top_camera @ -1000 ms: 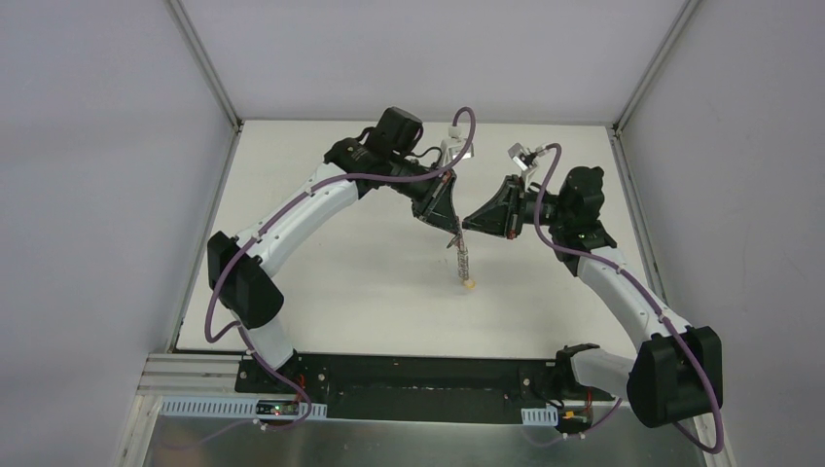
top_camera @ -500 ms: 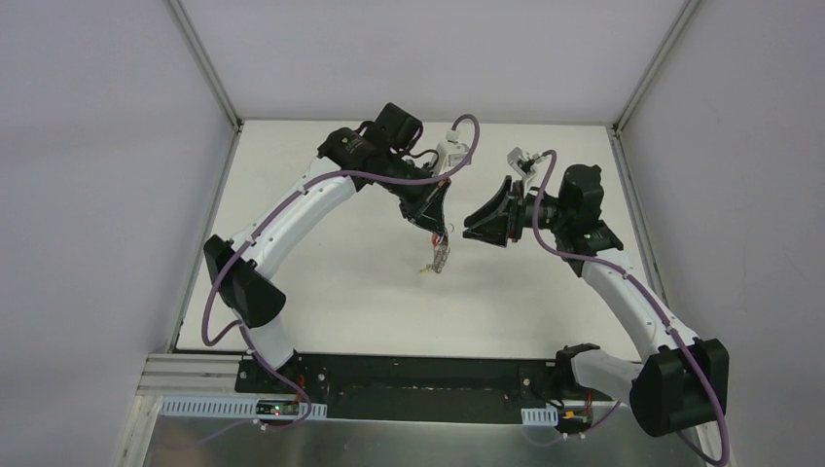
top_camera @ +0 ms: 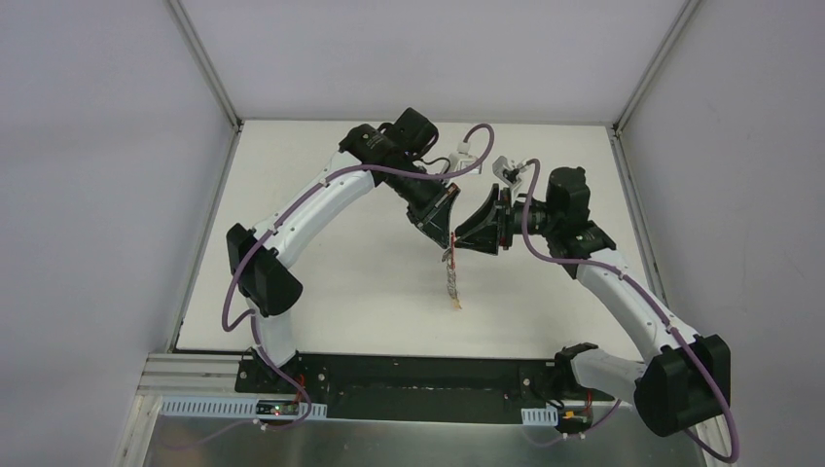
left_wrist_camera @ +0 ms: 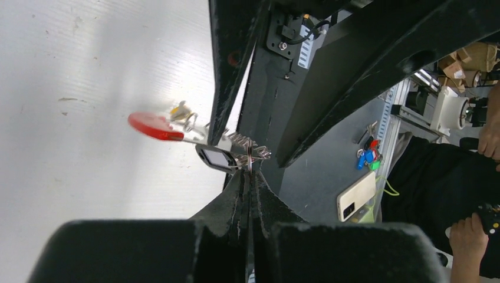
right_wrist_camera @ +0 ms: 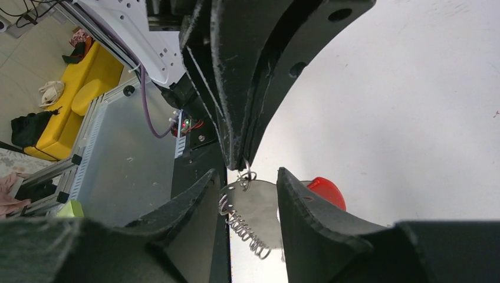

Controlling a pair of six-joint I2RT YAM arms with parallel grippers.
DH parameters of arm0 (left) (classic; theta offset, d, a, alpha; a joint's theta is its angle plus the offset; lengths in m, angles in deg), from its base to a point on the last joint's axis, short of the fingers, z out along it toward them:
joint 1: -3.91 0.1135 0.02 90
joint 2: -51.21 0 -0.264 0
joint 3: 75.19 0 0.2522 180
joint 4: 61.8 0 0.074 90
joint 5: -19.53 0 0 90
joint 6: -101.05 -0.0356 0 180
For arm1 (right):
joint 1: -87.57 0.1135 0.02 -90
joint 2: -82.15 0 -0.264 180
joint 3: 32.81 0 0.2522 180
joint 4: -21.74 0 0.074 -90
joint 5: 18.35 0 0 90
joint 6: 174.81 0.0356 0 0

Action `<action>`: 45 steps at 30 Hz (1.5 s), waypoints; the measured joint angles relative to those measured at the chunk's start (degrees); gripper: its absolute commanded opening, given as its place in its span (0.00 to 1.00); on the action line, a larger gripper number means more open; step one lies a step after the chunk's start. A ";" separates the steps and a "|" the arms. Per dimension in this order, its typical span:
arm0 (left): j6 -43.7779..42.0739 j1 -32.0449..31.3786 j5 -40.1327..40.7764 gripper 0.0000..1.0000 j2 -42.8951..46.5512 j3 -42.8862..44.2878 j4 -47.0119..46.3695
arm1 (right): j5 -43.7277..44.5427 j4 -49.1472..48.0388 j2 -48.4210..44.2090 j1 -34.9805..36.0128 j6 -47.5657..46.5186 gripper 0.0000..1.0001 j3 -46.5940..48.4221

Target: Put the keys on the keyring

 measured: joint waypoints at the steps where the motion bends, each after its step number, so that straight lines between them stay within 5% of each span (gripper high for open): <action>1: 0.15 -0.15 -0.09 0.00 0.00 0.15 0.17 | 0.04 0.00 0.13 0.24 -0.09 0.41 0.00; 7: 0.24 -1.01 -0.57 0.00 0.00 0.59 0.31 | 0.42 0.46 1.16 1.09 -0.39 0.28 0.00; 19: 0.17 -0.98 -1.09 0.00 -0.79 0.59 0.59 | 0.31 0.81 1.31 1.31 -0.35 0.20 0.04; 25: 0.07 -0.96 -1.03 0.00 -0.92 0.59 0.57 | -0.33 0.81 1.31 1.31 -0.15 0.00 0.11; 31: -0.57 -0.94 -0.70 0.00 -0.96 0.59 0.68 | -0.50 0.90 1.31 1.29 0.31 0.00 0.17; 39: -1.49 -0.87 1.46 0.29 1.99 -4.15 -4.04 | -0.61 -4.76 1.31 -0.70 7.56 0.00 0.17; 45: -0.07 -0.48 2.25 0.40 9.09 -13.35 -13.81 | -0.55 -14.67 1.31 -2.84 16.11 0.00 -0.81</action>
